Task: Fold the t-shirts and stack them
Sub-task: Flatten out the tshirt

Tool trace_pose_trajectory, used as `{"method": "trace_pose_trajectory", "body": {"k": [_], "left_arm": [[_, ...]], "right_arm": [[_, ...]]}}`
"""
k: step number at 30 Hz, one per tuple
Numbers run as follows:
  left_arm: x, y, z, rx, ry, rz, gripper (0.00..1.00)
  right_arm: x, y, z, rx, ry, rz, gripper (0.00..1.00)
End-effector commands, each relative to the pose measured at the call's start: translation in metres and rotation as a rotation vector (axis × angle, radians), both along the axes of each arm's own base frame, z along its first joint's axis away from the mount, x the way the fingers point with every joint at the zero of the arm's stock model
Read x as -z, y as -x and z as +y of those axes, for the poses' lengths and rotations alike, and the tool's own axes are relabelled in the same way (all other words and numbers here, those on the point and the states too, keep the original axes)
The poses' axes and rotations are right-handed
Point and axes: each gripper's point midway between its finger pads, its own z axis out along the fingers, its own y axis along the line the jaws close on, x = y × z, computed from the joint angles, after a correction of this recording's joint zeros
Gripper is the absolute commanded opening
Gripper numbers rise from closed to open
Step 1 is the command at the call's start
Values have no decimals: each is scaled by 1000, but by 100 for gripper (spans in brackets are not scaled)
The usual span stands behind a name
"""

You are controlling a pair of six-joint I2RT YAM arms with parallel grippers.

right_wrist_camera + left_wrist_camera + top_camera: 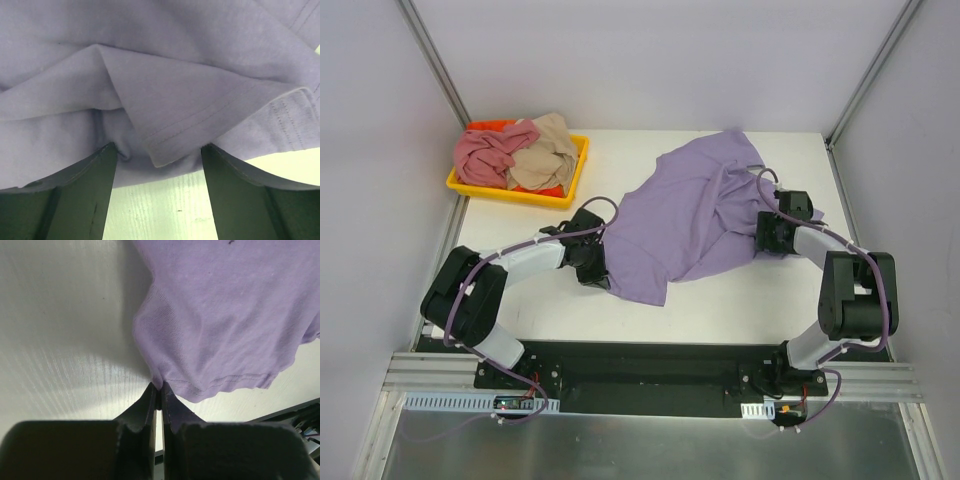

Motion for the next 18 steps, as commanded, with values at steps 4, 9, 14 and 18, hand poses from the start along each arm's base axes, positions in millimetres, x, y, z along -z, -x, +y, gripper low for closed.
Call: {"method": "trace_pose_trajectory", "body": {"k": [4, 9, 14, 18], "left_arm": [[-10, -4, 1, 22, -7, -57, 0], [-14, -9, -2, 19, 3, -68, 0], [-27, -20, -5, 6, 12, -112, 0], [-55, -42, -1, -28, -4, -238, 0]], "right_arm": [[-14, -26, -6, -6, 40, -64, 62], [-10, -22, -2, 7, 13, -41, 30], [-24, 2, 0, 93, -32, 10, 1], [-62, 25, 4, 164, -85, -60, 0]]}}
